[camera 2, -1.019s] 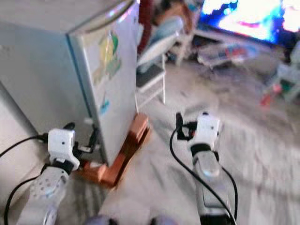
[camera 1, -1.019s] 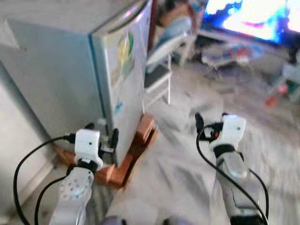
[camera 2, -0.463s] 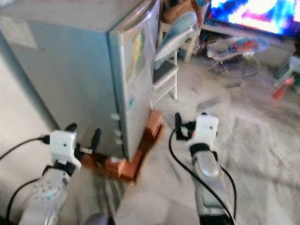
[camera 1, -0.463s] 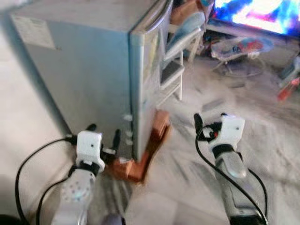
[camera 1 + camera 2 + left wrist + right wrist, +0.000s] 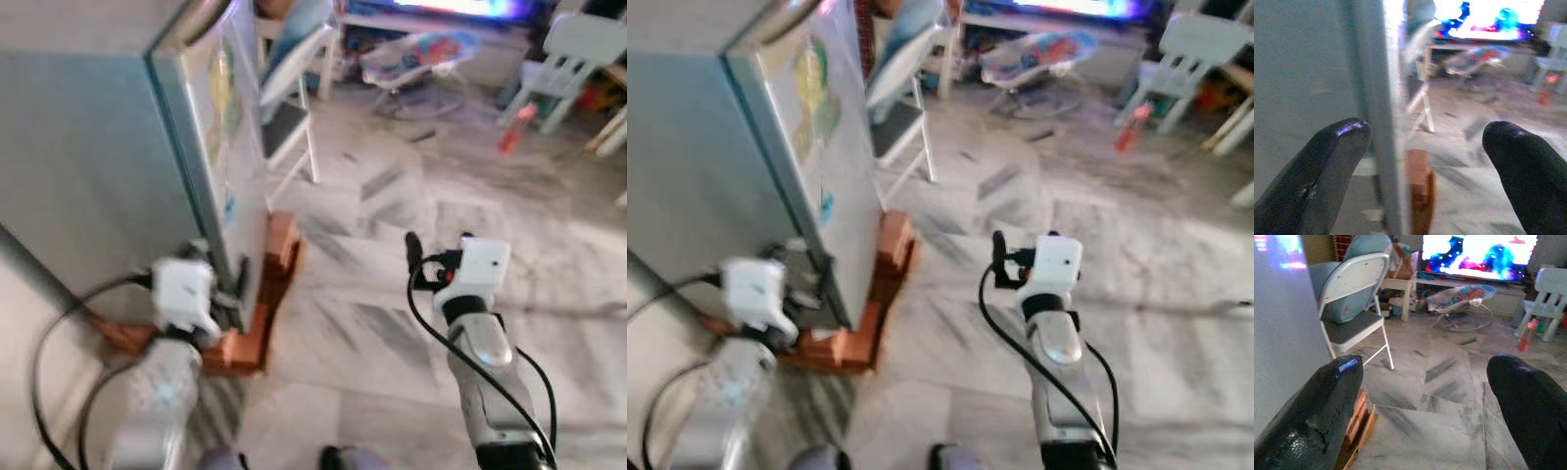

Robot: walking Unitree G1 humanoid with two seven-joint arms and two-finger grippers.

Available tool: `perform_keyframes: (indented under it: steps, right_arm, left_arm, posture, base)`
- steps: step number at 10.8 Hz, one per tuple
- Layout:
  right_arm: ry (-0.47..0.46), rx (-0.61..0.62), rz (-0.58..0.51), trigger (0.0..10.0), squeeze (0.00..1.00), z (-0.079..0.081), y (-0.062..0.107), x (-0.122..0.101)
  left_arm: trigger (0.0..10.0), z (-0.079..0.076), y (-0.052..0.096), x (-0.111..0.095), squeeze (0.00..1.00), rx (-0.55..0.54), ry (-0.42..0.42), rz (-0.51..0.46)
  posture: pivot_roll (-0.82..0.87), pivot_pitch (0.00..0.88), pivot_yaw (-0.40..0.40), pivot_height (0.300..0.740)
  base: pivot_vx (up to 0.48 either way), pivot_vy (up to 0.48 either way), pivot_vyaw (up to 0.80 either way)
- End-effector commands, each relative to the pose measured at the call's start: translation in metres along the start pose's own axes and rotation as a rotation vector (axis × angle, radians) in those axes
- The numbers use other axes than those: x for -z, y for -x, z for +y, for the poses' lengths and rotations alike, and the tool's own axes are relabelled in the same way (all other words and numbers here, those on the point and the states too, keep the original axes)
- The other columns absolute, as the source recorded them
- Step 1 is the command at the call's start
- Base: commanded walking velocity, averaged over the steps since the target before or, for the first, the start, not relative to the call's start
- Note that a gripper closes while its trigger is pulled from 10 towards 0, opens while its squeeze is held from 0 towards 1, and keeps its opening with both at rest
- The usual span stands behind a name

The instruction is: Restocking fridge

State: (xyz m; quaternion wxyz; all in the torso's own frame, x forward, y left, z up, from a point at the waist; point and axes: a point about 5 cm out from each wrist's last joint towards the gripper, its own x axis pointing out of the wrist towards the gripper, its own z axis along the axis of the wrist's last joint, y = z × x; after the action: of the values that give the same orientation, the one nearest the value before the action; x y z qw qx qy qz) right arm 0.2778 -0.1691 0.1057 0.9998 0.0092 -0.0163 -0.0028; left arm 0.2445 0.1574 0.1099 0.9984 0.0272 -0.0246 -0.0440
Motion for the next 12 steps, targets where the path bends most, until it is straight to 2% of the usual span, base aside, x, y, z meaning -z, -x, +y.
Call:
perform_keyframes:
  steps: [1,2,3,5,7,8,9,11,12]
  right_arm:
    - [0.0,-0.007,0.016,10.0,0.0,0.001,-0.001,0.004]
    - [-0.01,-0.004,0.033,10.0,0.0,0.002,-0.001,0.008]
    - [-0.026,-0.014,0.026,10.0,0.0,0.006,-0.005,0.006]
    - [-0.005,-0.082,-0.001,10.0,0.0,0.02,-0.013,0.001]
    - [0.007,-0.066,0.045,10.0,0.0,0.013,-0.001,0.008]
    - [0.009,-0.077,0.123,10.0,0.0,0.007,0.017,0.021]
    - [0.03,-0.084,0.15,10.0,0.0,0.004,0.027,0.024]
    - [0.038,-0.093,0.17,10.0,0.0,0.003,0.031,0.023]
    - [0.051,-0.103,0.197,10.0,0.0,0.0,0.039,0.021]
  left_arm:
    - [10.0,0.006,0.002,0.006,0.0,-0.027,-0.006,0.028]
    - [10.0,0.007,0.0,0.007,0.0,-0.011,-0.04,0.018]
    - [10.0,0.011,-0.01,0.007,0.0,-0.039,-0.034,0.016]
    - [10.0,0.015,-0.028,0.007,0.0,-0.047,-0.044,0.002]
    - [10.0,0.021,-0.042,0.003,0.0,-0.059,-0.049,-0.01]
    - [10.0,0.018,-0.051,0.008,0.0,-0.046,-0.051,-0.004]
    - [10.0,0.017,-0.058,0.008,0.0,-0.042,-0.038,-0.004]
    - [10.0,0.016,-0.07,0.009,0.0,-0.034,-0.018,0.008]
    - [10.0,0.015,-0.082,0.005,0.0,-0.046,-0.022,-0.012]
  posture:
    - [0.21,0.081,-0.075,0.74]
    - [0.22,0.068,-0.093,0.74]
    - [0.21,0.049,-0.092,0.74]
    - [0.19,0.073,-0.092,0.74]
    - [0.17,0.124,-0.112,0.74]
    - [0.16,0.151,-0.137,0.74]
    - [0.14,0.173,-0.146,0.74]
    - [0.12,0.187,-0.154,0.74]
    - [0.09,0.193,-0.158,0.74]
  base:
    - [0.0,0.0,0.0]
    - [0.0,0.0,-0.8]
    - [0.0,0.0,-0.8]
    - [0.0,0.0,0.0]
    - [0.0,0.0,0.0]
    - [0.0,0.0,0.0]
    - [0.0,0.0,0.0]
    - [0.0,0.0,0.0]
    - [0.0,0.0,0.0]
